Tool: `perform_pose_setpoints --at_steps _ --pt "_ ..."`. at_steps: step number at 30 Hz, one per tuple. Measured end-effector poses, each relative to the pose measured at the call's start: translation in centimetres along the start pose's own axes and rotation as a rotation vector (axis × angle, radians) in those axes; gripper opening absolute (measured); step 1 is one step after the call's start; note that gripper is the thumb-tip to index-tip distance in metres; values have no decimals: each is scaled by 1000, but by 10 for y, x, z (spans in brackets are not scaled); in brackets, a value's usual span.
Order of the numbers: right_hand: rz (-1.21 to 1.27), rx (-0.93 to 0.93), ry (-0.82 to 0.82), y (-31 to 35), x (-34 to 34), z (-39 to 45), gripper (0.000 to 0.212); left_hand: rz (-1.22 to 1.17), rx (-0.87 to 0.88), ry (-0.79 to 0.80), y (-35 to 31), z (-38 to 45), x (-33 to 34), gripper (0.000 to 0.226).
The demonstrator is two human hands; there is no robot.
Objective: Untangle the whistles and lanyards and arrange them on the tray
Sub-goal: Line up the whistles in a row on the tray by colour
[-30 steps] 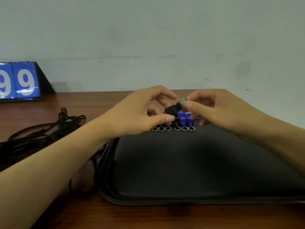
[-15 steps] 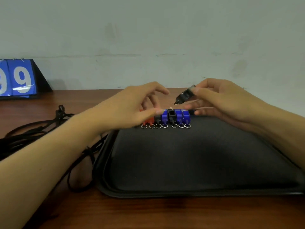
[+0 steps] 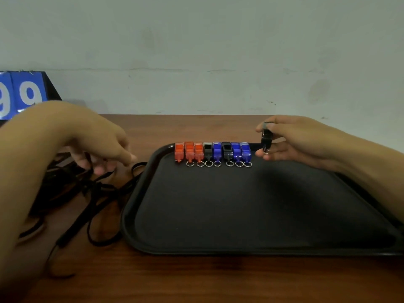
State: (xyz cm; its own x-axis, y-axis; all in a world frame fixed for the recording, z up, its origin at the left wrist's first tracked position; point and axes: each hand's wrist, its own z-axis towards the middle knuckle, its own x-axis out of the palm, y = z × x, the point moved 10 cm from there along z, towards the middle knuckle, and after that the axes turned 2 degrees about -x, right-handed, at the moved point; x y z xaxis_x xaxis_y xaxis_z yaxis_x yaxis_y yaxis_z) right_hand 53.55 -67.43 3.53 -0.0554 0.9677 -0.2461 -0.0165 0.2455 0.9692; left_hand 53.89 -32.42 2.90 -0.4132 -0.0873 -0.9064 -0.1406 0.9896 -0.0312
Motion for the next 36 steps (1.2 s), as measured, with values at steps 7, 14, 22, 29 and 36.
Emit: perform_pose_setpoints --at_steps 7,14,22,29,36 --pt "-208 40 30 -8 0 4 29 19 4 166 -7 -8 23 42" --pt "-225 58 67 -21 -4 15 32 1 59 35 -18 -3 10 23" --pt "-612 -67 -28 -10 -10 16 25 -53 148 -342 -33 1 -23 26" --pt "-561 -106 -60 -9 -14 19 30 -66 94 -84 -18 -12 -10 28" --pt "-490 -120 -53 -11 -11 22 30 -109 165 199 -14 -25 18 73"
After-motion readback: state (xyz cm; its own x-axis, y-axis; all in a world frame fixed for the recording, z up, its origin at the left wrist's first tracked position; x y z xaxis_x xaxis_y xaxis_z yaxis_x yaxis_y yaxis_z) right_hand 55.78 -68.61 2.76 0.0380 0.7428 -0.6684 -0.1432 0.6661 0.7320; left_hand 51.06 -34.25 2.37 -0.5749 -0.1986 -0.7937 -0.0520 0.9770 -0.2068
